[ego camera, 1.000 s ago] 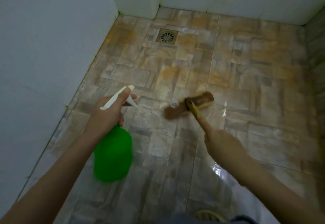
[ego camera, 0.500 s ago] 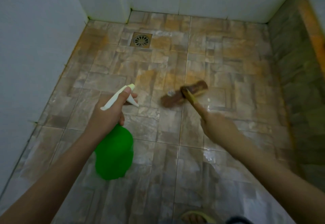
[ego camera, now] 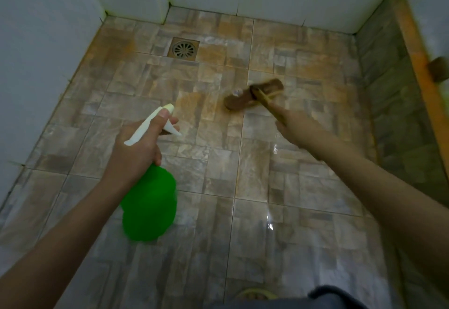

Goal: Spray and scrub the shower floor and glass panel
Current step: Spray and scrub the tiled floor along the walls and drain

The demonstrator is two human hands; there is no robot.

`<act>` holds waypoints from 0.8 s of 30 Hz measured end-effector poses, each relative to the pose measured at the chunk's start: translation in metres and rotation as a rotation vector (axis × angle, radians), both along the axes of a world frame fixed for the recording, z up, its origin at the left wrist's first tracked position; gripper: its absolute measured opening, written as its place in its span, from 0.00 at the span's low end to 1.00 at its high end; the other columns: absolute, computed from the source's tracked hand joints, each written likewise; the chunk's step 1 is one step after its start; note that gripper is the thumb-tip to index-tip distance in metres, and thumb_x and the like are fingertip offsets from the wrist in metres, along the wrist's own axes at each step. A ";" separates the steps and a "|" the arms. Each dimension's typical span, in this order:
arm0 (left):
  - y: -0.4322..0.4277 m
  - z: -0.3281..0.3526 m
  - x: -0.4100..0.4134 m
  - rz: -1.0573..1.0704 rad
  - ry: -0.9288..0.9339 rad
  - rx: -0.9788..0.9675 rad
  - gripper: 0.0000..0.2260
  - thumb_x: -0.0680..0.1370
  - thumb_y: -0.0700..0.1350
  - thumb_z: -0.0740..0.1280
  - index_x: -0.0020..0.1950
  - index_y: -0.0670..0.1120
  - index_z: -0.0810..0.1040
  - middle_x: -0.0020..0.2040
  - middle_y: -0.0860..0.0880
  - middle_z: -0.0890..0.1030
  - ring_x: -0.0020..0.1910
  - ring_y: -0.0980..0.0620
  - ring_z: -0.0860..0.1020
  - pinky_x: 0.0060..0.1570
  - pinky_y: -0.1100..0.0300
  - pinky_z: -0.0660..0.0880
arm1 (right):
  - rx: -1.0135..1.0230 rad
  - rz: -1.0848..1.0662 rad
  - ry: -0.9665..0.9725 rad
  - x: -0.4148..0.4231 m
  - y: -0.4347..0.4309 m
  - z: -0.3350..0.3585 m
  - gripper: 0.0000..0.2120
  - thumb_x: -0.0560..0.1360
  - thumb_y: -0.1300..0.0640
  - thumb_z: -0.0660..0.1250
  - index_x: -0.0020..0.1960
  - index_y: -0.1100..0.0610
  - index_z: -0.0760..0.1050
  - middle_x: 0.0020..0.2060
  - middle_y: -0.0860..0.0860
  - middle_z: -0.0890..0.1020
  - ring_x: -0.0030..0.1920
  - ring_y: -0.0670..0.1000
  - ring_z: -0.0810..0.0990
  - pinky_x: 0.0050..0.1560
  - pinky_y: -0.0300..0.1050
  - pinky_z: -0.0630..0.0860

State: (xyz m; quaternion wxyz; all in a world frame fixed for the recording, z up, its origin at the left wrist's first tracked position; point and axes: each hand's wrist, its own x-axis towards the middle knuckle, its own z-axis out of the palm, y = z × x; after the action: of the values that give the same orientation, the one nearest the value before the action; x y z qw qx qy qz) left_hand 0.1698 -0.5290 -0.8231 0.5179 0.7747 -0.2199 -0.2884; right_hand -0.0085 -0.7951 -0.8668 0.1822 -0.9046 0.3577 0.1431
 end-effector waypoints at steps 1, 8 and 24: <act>-0.001 0.001 0.000 -0.007 0.002 -0.002 0.15 0.83 0.60 0.60 0.42 0.76 0.81 0.51 0.62 0.85 0.23 0.55 0.72 0.29 0.68 0.72 | -0.001 0.001 -0.025 0.017 -0.009 -0.004 0.29 0.82 0.58 0.55 0.76 0.38 0.49 0.43 0.58 0.77 0.30 0.54 0.76 0.26 0.43 0.71; 0.008 0.001 0.014 0.056 0.025 0.006 0.10 0.83 0.61 0.59 0.51 0.73 0.79 0.50 0.61 0.86 0.22 0.56 0.72 0.29 0.66 0.73 | 0.099 0.052 0.207 -0.036 0.024 0.019 0.29 0.82 0.56 0.55 0.75 0.36 0.48 0.43 0.55 0.79 0.30 0.51 0.78 0.28 0.44 0.77; 0.031 -0.008 0.042 0.108 0.039 -0.016 0.11 0.74 0.69 0.60 0.41 0.73 0.82 0.50 0.38 0.85 0.22 0.52 0.73 0.30 0.60 0.73 | 0.007 0.243 0.114 0.069 0.070 0.005 0.29 0.83 0.58 0.52 0.72 0.32 0.43 0.40 0.53 0.77 0.35 0.54 0.79 0.28 0.44 0.74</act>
State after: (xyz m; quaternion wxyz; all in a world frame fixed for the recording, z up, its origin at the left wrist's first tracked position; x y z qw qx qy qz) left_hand 0.2122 -0.4983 -0.8315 0.5429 0.7755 -0.1700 -0.2736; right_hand 0.0601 -0.7254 -0.8617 0.1460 -0.9311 0.2548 0.2165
